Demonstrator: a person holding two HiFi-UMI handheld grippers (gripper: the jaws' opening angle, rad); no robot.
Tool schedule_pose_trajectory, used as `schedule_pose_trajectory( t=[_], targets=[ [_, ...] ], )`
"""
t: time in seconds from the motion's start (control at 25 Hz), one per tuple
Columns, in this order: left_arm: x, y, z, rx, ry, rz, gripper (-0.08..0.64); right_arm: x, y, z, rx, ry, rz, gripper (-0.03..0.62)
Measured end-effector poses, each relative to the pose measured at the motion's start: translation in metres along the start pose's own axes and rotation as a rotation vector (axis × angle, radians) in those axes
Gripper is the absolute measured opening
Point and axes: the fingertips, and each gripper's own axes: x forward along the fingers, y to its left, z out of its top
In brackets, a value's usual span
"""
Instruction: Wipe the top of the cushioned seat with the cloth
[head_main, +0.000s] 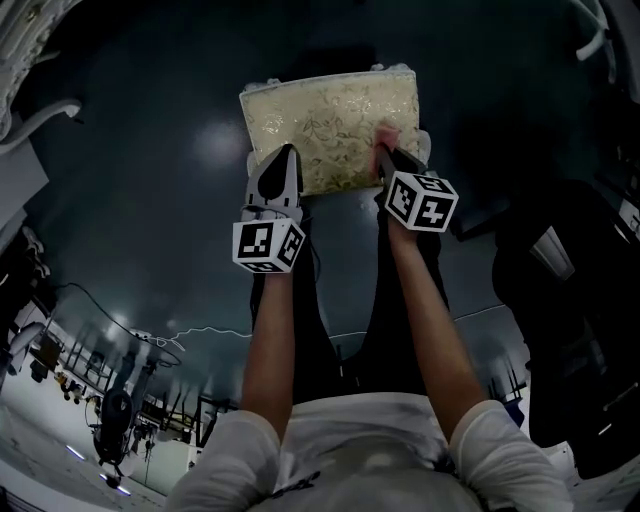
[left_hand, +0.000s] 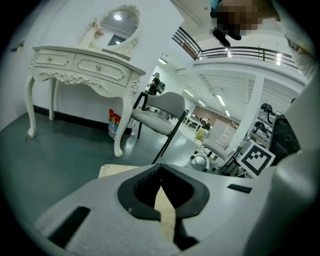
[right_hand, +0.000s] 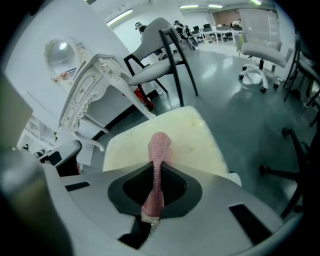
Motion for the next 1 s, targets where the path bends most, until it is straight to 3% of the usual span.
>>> schedule_pose_trajectory(
  t=[0.28, 0.48, 0.64, 0.8, 1.0],
  targets=[
    [-0.055, 0.091, 0.018, -0.004, -0.026, 0.096, 0.014, 0.064, 0.158, -0.064, -0.060, 0.092, 0.208, 0.023],
    [-0.078, 0.141, 0.018, -0.018, -0.032, 0.160, 0.014, 0.110, 0.231, -0.089, -0.135, 0.182, 0.295, 0.023],
    [-0.086, 0.147, 0.011, -0.027, -0.028, 0.171, 0.014, 0.124, 0.227, -0.103, -0.139, 0.236, 0.258, 0.023],
    [-0.076, 0.129, 0.009, -0.033, -0.020, 0.154, 0.014, 0.106, 0.207, -0.095, -0.172, 0.195, 0.246, 0.023],
    [-0.046, 0.085, 0.004, -0.030, -0.012, 0.101, 0.014, 0.080, 0.157, -0.078, -0.089, 0.141, 0.207, 0.023]
  ],
)
